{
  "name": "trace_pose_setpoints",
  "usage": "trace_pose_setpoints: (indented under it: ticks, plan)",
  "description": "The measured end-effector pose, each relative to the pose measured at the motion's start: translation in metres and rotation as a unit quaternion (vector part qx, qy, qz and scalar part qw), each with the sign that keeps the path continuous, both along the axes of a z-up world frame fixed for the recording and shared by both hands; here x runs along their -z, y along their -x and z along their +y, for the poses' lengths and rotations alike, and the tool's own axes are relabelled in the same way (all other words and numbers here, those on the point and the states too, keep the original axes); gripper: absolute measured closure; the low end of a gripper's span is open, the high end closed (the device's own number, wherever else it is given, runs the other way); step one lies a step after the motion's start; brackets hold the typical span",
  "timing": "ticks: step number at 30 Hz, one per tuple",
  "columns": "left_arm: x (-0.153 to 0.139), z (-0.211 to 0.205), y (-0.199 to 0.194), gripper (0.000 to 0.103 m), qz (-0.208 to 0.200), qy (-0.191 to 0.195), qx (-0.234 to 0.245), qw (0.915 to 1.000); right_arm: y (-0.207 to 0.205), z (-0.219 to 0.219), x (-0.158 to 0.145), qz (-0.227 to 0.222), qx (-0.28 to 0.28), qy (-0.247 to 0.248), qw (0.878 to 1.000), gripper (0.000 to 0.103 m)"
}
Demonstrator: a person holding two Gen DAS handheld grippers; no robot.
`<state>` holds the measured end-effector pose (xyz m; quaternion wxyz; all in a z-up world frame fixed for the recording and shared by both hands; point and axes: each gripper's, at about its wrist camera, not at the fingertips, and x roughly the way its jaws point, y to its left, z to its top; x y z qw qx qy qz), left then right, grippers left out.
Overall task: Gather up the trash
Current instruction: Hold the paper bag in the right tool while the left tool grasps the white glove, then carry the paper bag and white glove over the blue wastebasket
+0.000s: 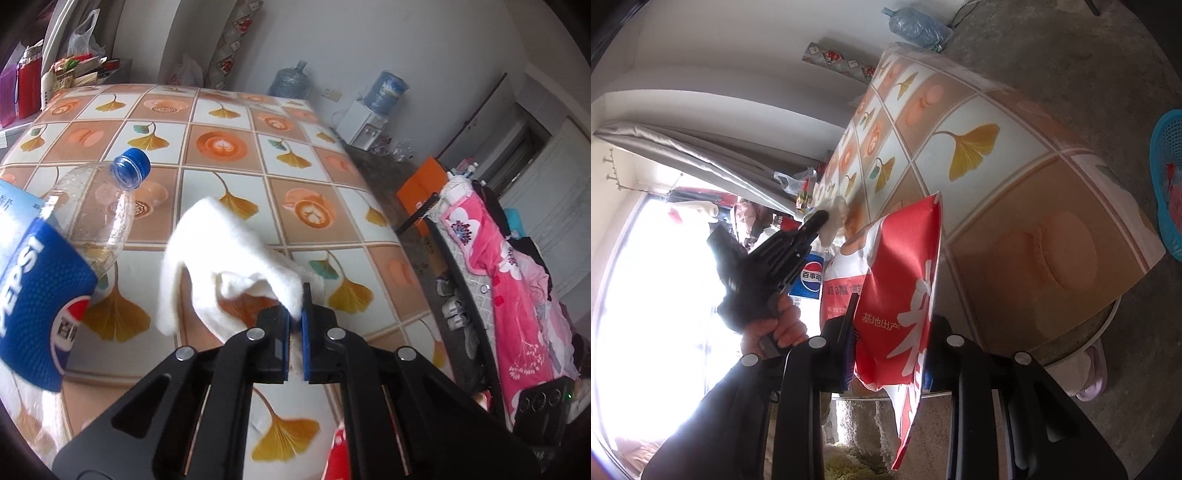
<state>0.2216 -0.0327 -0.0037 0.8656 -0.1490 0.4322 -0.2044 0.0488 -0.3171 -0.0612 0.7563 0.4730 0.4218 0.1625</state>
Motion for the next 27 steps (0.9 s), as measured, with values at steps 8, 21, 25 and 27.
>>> trace_pose_setpoints:
  ticks: [8, 21, 25, 27]
  plan:
    - [-0.058, -0.002, 0.043, 0.1, -0.053, 0.031, 0.045, 0.9971, 0.022, -0.019, -0.025, -0.04, 0.026, 0.007, 0.999, 0.077]
    - [-0.113, -0.128, 0.092, 0.1, -0.089, 0.053, 0.222, 0.9695, 0.129, -0.133, -0.058, -0.074, 0.218, 0.04, 0.972, 0.078]
    - [-0.101, -0.203, 0.102, 0.1, -0.067, 0.035, 0.297, 0.9518, 0.179, -0.178, -0.048, -0.032, 0.313, 0.078, 0.946, 0.077]
    - [-0.089, -0.237, 0.105, 0.1, -0.048, 0.025, 0.328, 0.943, 0.197, -0.194, -0.039, -0.003, 0.351, 0.102, 0.931, 0.077]
